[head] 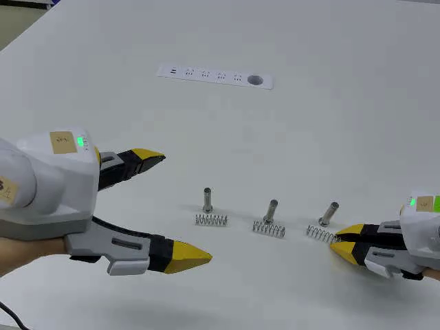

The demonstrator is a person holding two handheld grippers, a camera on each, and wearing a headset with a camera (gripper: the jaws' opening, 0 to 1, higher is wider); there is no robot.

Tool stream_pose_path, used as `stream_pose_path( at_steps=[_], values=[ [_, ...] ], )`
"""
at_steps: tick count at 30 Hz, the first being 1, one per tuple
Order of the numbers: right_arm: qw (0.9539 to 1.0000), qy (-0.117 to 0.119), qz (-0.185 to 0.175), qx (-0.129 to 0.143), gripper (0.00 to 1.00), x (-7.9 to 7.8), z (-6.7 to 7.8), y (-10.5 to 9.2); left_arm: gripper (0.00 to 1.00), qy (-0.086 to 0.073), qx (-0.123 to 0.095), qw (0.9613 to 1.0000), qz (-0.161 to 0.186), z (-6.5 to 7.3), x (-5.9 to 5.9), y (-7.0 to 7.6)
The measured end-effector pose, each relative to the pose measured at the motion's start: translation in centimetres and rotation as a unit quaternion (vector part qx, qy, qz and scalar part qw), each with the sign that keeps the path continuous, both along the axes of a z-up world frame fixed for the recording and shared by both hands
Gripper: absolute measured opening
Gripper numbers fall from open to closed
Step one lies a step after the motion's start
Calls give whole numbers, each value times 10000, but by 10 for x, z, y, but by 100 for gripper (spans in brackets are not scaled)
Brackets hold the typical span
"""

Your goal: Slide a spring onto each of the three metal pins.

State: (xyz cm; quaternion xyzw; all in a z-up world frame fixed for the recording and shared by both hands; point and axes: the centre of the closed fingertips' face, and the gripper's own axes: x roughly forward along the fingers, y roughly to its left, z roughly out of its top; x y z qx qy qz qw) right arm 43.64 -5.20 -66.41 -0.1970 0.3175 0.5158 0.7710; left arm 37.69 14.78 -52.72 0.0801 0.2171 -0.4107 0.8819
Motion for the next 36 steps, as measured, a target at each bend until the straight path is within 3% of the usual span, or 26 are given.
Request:
stream_pose_path(
  at_steps=[7, 11, 16, 19, 23, 27, 30, 36],
  values=[
    [9997, -27, 146, -186, 10, -6, 0, 2, 95, 74, 17, 9999, -125, -3, -8, -6],
    [9999, -42, 122, -35, 10, -10, 13, 5, 94, 107, -8, 9997, -207, -4, -12, -11],
    [9979, -181, 606, 136, 10, -27, 41, 17, 89, 147, -132, 9992, -353, -4, -15, -19],
    [9946, -306, 970, 226, 10, -43, 63, 29, 84, 274, -541, 9974, -385, -1, -15, -31],
    [9909, -467, 1224, 321, 10, -53, 86, 42, 75, 206, -509, 9969, -561, -2, -18, -45],
    [9850, -690, 1545, 326, 10, -65, 104, 58, 75, 178, -532, 9956, -753, -7, -24, -66],
    [9832, -695, 1643, 378, 10, -72, 114, 68, 71, 177, -508, 9945, -903, -11, -29, -76],
    [9764, -821, 1948, 444, 10, -90, 134, 86, 63, 9, -632, 9911, -1169, 0, -39, -95]
  ],
)
